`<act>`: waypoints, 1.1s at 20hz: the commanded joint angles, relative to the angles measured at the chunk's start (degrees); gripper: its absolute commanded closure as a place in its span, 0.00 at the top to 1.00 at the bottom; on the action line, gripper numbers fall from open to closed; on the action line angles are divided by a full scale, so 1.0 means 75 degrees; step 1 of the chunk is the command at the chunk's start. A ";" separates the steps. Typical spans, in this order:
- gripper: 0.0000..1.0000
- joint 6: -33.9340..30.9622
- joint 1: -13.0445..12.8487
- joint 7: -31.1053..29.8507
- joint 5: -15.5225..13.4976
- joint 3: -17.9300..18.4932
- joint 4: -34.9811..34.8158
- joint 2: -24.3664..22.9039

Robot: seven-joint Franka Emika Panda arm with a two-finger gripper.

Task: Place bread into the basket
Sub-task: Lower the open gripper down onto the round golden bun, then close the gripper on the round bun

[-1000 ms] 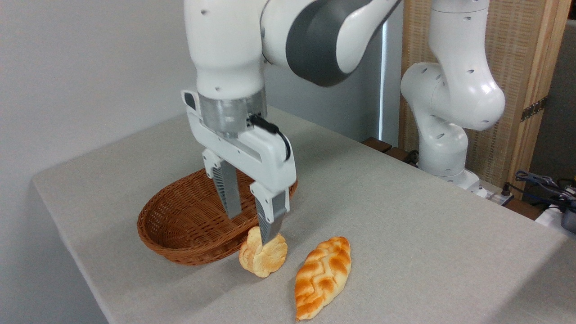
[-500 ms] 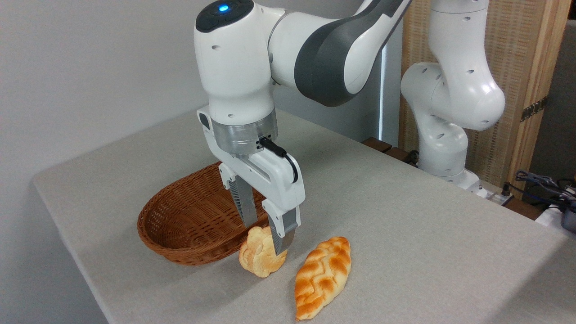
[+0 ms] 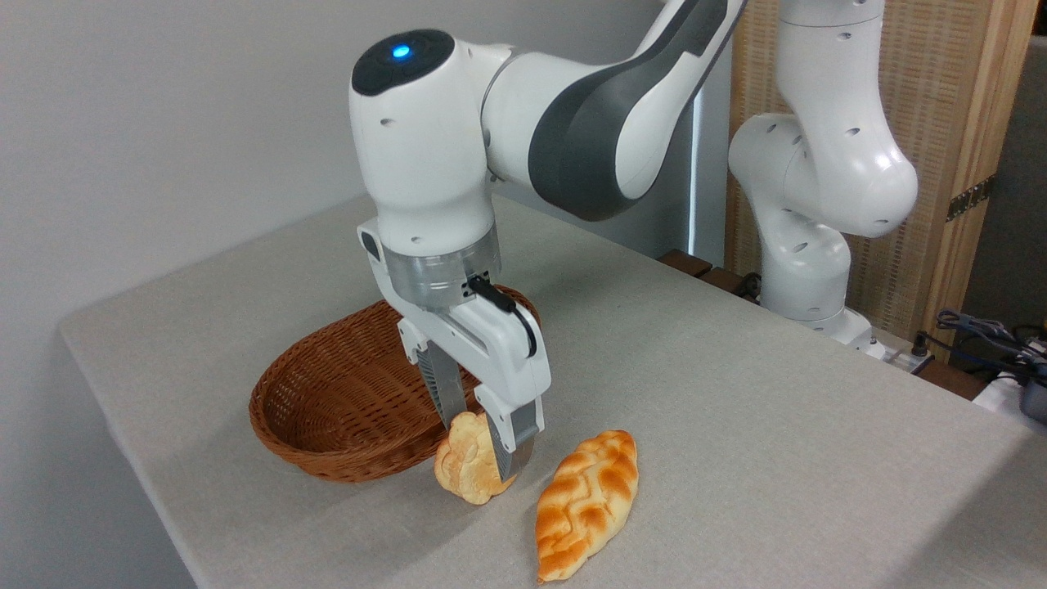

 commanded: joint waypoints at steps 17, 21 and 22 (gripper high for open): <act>0.36 0.0150 -0.0039 0.0546 -0.0084 0.0089 -0.0091 0.0066; 0.36 0.0150 -0.0039 0.0546 -0.0084 0.0101 -0.0091 0.0066; 0.36 0.0150 -0.0039 0.0546 -0.0084 0.0090 -0.0091 0.0066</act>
